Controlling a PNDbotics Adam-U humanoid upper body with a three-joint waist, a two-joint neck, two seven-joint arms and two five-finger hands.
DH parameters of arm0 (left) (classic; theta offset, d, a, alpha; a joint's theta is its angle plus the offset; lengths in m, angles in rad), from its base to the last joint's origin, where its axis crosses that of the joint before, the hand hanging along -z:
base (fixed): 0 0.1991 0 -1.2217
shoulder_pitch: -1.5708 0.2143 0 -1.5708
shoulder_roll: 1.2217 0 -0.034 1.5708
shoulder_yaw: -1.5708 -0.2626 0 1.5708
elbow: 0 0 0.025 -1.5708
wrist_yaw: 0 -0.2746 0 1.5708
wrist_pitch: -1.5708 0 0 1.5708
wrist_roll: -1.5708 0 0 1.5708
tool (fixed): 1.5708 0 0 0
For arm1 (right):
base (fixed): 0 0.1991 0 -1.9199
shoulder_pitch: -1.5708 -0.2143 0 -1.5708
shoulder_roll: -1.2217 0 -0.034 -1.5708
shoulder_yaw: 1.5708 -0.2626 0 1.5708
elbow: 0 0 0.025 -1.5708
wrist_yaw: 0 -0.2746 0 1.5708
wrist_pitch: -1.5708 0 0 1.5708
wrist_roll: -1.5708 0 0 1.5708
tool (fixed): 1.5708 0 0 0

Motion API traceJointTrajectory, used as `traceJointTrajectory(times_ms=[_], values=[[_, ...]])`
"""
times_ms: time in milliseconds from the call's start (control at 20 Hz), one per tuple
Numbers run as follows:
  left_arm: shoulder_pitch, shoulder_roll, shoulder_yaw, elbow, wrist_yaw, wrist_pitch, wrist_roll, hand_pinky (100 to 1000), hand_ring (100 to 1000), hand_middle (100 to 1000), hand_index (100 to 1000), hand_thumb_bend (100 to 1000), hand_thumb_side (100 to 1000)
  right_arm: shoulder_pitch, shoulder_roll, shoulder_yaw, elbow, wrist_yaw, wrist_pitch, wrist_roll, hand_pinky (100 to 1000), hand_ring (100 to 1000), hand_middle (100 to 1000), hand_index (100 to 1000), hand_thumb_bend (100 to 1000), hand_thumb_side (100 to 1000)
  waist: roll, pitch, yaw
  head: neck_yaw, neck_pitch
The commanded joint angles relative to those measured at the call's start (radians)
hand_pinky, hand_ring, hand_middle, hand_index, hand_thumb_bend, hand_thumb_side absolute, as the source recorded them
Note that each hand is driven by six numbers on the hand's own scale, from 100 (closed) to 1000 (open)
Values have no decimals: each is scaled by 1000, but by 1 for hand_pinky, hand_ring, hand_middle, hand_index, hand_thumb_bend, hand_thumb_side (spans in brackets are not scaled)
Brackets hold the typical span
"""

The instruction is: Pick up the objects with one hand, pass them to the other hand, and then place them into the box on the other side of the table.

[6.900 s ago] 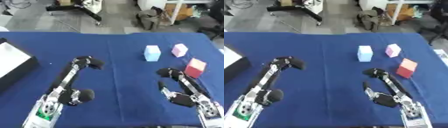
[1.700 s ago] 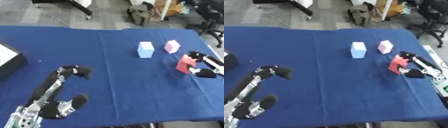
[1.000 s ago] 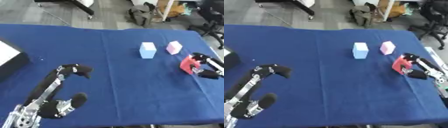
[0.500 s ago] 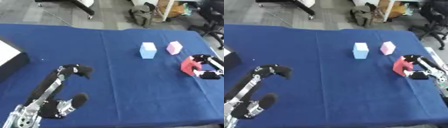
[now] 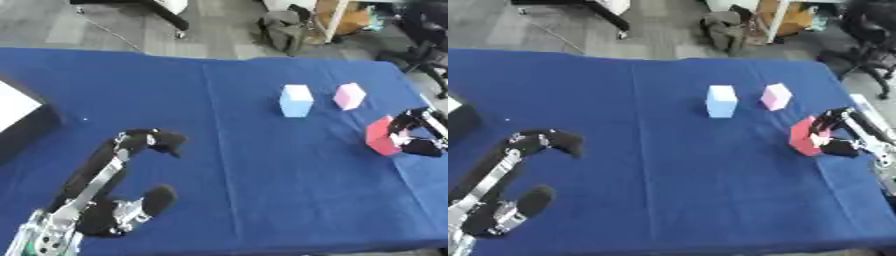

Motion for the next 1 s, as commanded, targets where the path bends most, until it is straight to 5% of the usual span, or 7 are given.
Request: traceJointTrajectory(times_ms=[50,400,700,1000], values=[[-13,8,4,-24,2,0,2,712,683,580,811,544,979,0,-22,-7,0,7,-5,-45,645,591,399,526,100,350,2,-5,-1,0,-3],[-13,10,5,-24,1,1,2,712,683,580,812,542,981,4,-18,-8,-21,-25,-25,-49,709,701,544,699,100,414,2,-3,-4,1,-3],[-11,12,6,-23,-1,1,3,712,684,580,812,540,983,19,-39,-27,-94,-106,-57,50,771,799,692,861,100,419,2,-4,-8,5,-3],[-8,14,7,-22,-2,1,4,712,684,581,812,540,986,29,-59,-39,-100,-136,-55,150,843,913,845,993,100,279,1,-5,-11,9,-3]])
